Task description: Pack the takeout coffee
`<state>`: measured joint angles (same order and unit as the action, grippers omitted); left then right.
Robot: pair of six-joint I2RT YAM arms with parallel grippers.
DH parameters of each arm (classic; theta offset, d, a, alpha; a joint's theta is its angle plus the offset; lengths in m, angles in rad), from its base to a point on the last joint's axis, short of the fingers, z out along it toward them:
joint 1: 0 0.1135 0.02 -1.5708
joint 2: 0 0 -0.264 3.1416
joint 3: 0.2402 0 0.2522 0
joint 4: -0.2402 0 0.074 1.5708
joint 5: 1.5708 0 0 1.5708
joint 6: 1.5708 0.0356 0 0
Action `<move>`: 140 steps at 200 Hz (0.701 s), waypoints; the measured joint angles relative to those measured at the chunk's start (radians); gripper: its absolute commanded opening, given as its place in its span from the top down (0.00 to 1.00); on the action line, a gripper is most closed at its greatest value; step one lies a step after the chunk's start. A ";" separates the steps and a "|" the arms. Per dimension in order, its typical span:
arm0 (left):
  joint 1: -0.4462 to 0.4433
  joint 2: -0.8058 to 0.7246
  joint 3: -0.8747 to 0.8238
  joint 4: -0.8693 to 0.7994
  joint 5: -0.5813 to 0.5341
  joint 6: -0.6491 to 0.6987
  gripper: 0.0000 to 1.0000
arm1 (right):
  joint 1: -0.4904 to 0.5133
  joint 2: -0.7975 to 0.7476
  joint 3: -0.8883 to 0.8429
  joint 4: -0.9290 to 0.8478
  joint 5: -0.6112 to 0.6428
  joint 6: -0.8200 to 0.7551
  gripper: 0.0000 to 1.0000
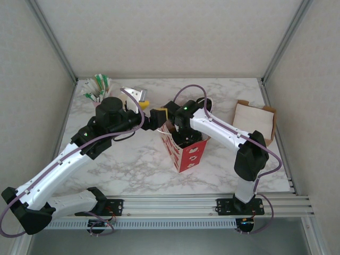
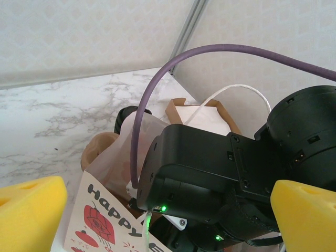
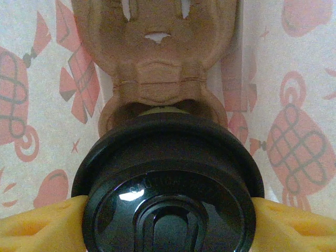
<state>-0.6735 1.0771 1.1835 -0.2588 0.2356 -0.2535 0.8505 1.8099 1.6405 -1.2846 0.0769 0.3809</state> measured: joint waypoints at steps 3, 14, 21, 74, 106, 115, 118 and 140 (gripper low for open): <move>0.000 0.000 0.000 0.000 0.000 0.000 0.00 | 0.000 0.000 0.000 0.000 0.000 0.000 0.26; 0.000 0.000 0.000 0.000 0.000 0.000 0.00 | 0.000 0.000 0.000 -0.001 0.000 0.000 0.26; 0.000 0.000 0.000 0.000 0.000 0.000 0.00 | 0.000 0.000 0.000 -0.001 0.000 0.000 0.26; 0.000 0.000 0.000 0.000 0.000 0.000 0.00 | 0.000 0.000 0.000 -0.001 0.000 0.000 0.26; 0.000 0.000 0.000 0.000 0.000 0.000 0.00 | 0.000 0.000 -0.006 0.006 0.000 0.000 0.26; 0.000 0.000 0.000 0.000 0.000 0.000 0.00 | 0.000 0.000 -0.013 0.012 0.000 0.000 0.26; 0.000 0.000 0.000 0.000 0.000 0.000 0.00 | 0.000 0.000 -0.016 0.014 -0.001 0.000 0.26; 0.000 0.000 0.000 0.000 0.000 0.000 0.00 | -0.001 0.000 -0.035 0.029 -0.004 0.000 0.26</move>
<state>-0.6735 1.0771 1.1835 -0.2584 0.2352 -0.2535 0.8494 1.8103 1.6058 -1.2552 0.0731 0.3809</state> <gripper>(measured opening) 0.995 0.739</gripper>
